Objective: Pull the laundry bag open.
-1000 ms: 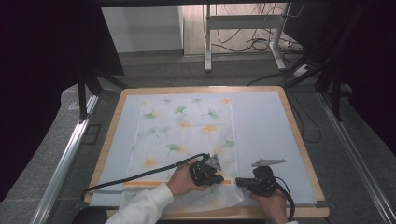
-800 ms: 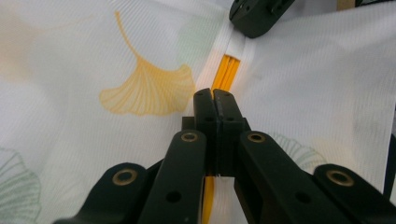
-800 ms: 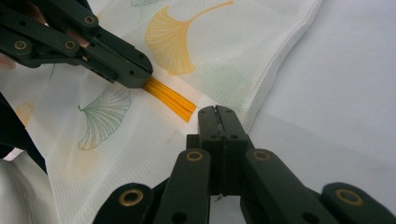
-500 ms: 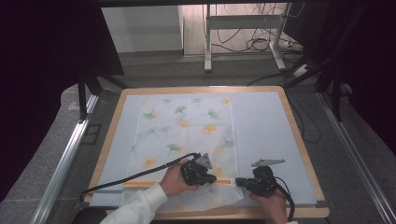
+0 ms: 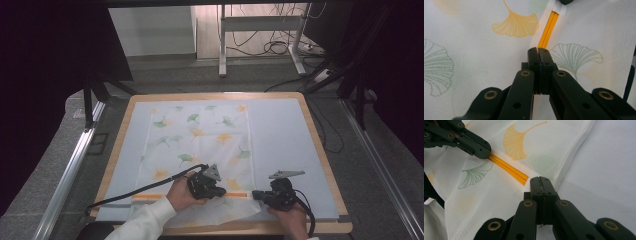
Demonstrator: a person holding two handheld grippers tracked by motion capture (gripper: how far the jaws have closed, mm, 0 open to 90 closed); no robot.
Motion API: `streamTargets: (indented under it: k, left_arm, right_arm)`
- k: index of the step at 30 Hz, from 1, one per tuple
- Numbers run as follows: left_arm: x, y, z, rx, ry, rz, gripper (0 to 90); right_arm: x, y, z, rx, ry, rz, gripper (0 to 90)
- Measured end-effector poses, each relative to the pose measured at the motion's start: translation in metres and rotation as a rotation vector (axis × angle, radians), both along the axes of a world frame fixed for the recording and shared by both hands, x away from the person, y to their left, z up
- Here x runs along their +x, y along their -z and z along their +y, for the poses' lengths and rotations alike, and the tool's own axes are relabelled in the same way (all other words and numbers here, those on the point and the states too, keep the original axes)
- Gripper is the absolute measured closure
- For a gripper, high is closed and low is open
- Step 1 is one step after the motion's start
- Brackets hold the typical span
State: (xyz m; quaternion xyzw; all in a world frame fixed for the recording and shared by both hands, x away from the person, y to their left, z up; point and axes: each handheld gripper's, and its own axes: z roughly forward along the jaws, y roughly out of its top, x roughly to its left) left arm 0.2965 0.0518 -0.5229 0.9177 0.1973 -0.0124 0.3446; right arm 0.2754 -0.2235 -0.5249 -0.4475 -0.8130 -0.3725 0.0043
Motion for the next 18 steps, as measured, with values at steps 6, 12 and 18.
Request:
streamTargets:
  k: [6,12,18]
  left_arm:
    - [0.000,0.001,0.007,-0.005,-0.008,0.013,90.0]
    - [-0.003,0.000,0.010,0.011,-0.009,-0.005,90.0]
    - [-0.002,0.000,0.014,0.003,-0.011,0.000,90.0]
  right_arm:
    - [0.000,0.000,0.000,0.001,0.002,-0.002,89.6]
    - [0.000,0.000,0.000,0.001,0.001,-0.002,89.6]
    - [0.000,0.000,0.000,0.001,0.000,-0.002,89.6]
